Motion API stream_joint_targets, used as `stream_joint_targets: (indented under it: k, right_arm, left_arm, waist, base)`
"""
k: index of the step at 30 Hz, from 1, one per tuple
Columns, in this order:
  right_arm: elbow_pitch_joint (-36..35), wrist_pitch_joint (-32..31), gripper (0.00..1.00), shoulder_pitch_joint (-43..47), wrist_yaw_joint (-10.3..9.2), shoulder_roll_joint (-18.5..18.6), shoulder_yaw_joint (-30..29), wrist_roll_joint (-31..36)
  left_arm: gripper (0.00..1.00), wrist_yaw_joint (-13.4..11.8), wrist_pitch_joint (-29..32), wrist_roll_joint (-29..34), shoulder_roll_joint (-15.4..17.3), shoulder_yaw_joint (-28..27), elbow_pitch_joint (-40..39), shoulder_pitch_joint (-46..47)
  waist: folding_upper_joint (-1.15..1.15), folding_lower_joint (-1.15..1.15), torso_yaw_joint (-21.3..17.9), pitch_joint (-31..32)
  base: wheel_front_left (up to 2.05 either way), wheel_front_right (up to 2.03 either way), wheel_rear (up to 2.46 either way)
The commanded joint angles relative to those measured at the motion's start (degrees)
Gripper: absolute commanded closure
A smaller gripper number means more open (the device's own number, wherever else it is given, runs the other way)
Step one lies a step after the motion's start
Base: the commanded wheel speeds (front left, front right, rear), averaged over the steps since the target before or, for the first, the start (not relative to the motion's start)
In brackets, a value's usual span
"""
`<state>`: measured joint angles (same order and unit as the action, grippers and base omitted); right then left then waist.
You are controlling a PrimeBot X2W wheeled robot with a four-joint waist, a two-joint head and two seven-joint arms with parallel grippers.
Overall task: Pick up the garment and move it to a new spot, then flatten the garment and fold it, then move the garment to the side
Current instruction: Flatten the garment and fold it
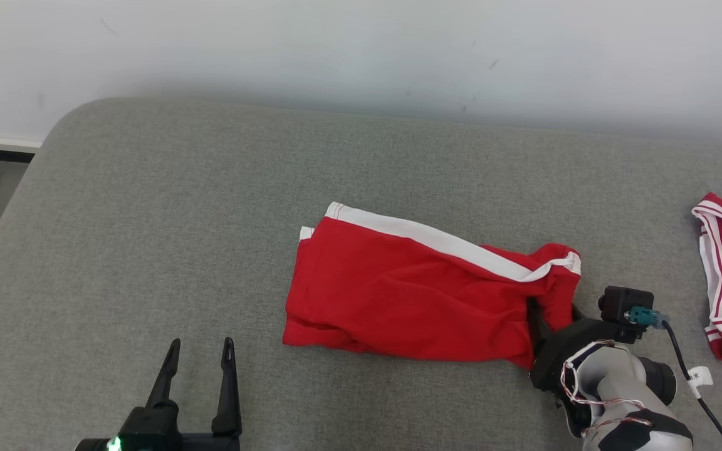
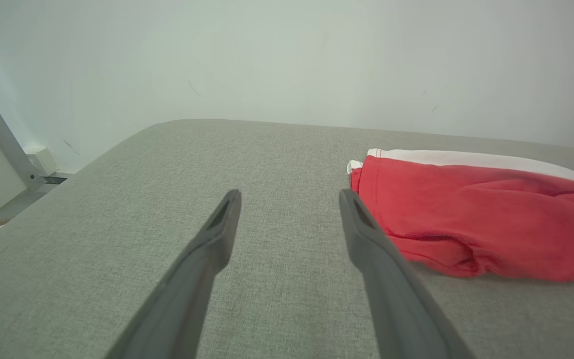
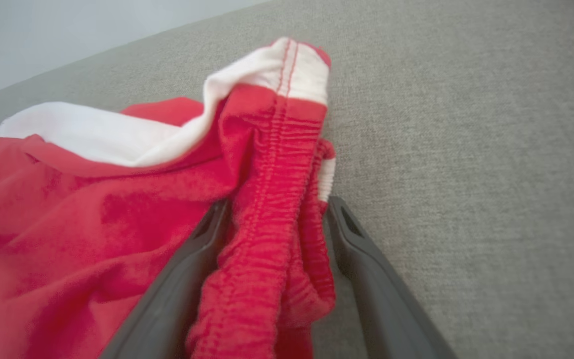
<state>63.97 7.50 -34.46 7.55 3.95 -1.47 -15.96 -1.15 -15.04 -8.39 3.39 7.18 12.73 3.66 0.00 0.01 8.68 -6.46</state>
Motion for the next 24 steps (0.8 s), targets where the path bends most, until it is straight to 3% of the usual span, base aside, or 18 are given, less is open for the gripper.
stream_joint_targets:
  k: [1,4,5,6,9,18,24]
  right_arm:
    - [1.78,-1.16,0.00,0.18,-0.13,-0.40,0.02,-1.06]
    - [4.59,-2.62,0.00,-0.26,-0.13,-0.86,0.66,-2.40]
    - [5.25,-2.81,0.62,-0.33,-0.13,-0.95,0.96,-2.66]
    - [5.44,-1.96,1.00,-0.42,-0.12,-1.03,1.13,-3.08]
    - [6.03,-0.92,1.00,-0.52,-0.13,-0.15,2.40,-2.92]
    - [4.10,-4.00,1.00,-1.20,-0.13,7.41,8.81,-4.99]
    - [-1.29,-8.81,1.00,-0.49,-0.13,9.92,13.55,-11.75]
  left_arm:
    - [0.00,0.04,-0.12,0.75,-0.28,-0.07,0.40,0.31]
    - [0.00,0.52,-0.12,0.93,-0.34,0.12,0.80,0.77]
    - [0.00,0.51,-0.12,1.03,-0.38,0.22,0.98,0.82]
    - [0.00,0.47,-0.12,1.07,-0.40,0.32,1.17,0.82]
    - [0.00,0.74,-0.12,1.04,-0.44,0.46,2.00,0.37]
    - [0.00,1.07,-0.12,0.81,-0.48,0.11,2.52,-1.48]
    - [0.00,1.22,-0.12,0.29,-0.51,-0.33,2.50,-2.54]
  waist:
    - [0.00,-0.01,0.04,0.19]
    - [0.00,-0.01,0.24,0.70]
    - [0.00,-0.01,0.31,0.86]
    - [0.00,-0.01,0.35,1.11]
    - [0.00,-0.01,0.41,2.06]
    - [0.00,-0.01,-0.24,3.70]
    - [0.00,-0.01,-1.71,4.27]
  base:
    - [0.00,0.00,0.00]
    - [0.00,0.00,0.00]
    - [0.00,0.00,0.00]
    - [0.00,0.00,0.00]
    - [0.00,0.00,0.00]
    - [0.00,0.00,0.00]
    - [0.00,0.00,0.00]
